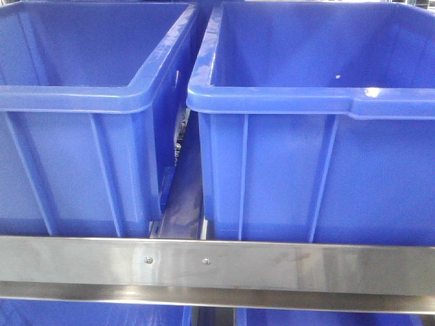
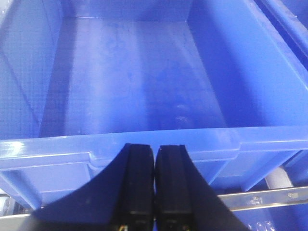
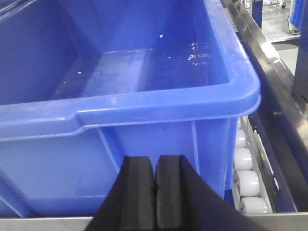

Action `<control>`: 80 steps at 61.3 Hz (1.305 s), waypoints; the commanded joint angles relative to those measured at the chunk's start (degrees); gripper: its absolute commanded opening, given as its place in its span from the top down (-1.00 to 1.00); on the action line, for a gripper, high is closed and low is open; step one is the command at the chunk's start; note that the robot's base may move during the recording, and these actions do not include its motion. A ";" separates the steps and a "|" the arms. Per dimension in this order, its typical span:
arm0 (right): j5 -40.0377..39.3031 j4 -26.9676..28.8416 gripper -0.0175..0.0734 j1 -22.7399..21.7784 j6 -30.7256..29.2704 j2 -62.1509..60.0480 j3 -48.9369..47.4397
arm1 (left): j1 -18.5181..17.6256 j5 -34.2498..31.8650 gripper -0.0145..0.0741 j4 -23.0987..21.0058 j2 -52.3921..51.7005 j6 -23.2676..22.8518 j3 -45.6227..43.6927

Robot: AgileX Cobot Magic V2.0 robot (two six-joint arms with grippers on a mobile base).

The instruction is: Sort and place red and blue blocks on shelf

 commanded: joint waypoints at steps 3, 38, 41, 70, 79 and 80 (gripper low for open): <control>-5.70 -0.16 0.46 -0.28 -0.71 -0.96 0.04 | -0.13 -4.37 0.36 -0.12 0.41 -0.52 -1.72; -5.70 -0.16 0.46 -0.28 -0.71 -0.96 0.04 | -0.13 -4.37 0.36 -0.12 0.41 -0.52 -1.72; -5.70 -0.16 0.46 -0.28 -0.71 -0.96 0.04 | -0.13 -4.37 0.36 -0.12 0.41 -0.52 -1.72; -5.70 -0.16 0.46 -0.28 -0.71 -0.96 0.04 | 9.93 -13.47 0.36 -4.06 -17.87 -0.52 10.34; -5.70 -0.16 0.46 -0.28 -0.71 -0.96 0.04 | 10.71 -20.00 0.36 -4.20 -24.16 -0.52 18.56; -5.70 -0.16 0.46 -0.28 -0.71 -0.96 0.04 | 10.71 -21.08 0.36 -4.20 -24.86 -0.52 19.71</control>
